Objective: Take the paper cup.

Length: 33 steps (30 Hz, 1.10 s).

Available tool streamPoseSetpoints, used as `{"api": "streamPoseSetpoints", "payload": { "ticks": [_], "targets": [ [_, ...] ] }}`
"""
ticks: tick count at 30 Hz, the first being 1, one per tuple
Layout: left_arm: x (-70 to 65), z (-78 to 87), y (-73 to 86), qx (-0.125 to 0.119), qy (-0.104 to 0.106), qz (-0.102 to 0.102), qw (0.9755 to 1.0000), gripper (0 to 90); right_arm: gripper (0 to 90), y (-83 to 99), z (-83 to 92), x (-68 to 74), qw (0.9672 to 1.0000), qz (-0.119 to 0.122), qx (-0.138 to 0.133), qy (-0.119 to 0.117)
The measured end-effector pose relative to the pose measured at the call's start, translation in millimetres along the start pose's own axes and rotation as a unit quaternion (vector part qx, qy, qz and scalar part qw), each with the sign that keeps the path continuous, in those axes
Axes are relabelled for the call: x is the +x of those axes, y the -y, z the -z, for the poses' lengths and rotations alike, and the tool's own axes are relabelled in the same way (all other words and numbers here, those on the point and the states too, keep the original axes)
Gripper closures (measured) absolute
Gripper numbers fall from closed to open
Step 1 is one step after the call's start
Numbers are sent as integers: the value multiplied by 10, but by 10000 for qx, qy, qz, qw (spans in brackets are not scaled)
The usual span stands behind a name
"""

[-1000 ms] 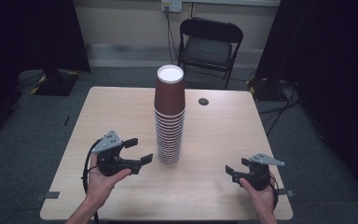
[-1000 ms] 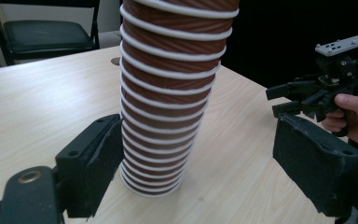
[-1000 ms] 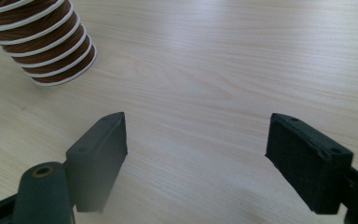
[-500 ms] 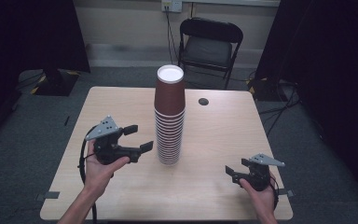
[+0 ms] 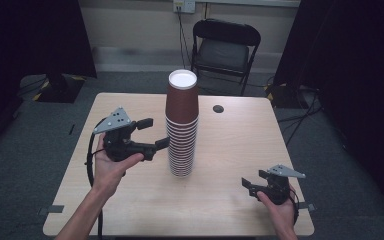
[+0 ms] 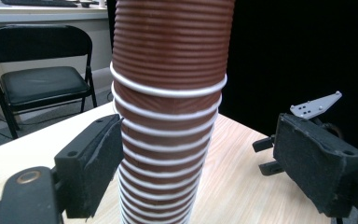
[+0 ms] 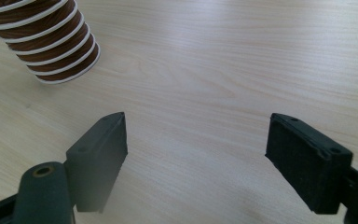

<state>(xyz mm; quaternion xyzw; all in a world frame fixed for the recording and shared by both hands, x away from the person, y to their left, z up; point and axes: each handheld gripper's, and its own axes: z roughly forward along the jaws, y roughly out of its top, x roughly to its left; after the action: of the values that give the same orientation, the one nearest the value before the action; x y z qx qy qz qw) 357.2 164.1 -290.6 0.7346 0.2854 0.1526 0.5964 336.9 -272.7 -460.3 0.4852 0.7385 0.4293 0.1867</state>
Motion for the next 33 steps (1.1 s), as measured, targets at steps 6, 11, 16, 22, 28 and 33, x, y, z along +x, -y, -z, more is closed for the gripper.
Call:
{"api": "streamPoseSetpoints", "payload": {
  "ticks": [6,11,16,22,28,33],
  "targets": [
    [40,-62,-128,-54,-33,9,10000,156,203,0,-4,3,10000,-7,8,-6],
    [44,-106,-257,-96,-42,-31,9999,156,203,1,-5,-1,10000,-16,17,-10],
    [44,-156,-351,-127,-26,-76,9999,155,203,0,-5,2,10000,-11,10,-16],
    [71,-254,-498,-98,-10,-125,9999,155,203,1,-6,-3,10000,-22,9,-26],
    [102,-343,-620,-47,-3,-159,9999,155,202,-1,5,-7,10000,-46,-31,-33],
    [125,-442,-709,-88,43,-102,9999,155,202,0,12,-9,10000,-50,-35,-28]
  ]
}}
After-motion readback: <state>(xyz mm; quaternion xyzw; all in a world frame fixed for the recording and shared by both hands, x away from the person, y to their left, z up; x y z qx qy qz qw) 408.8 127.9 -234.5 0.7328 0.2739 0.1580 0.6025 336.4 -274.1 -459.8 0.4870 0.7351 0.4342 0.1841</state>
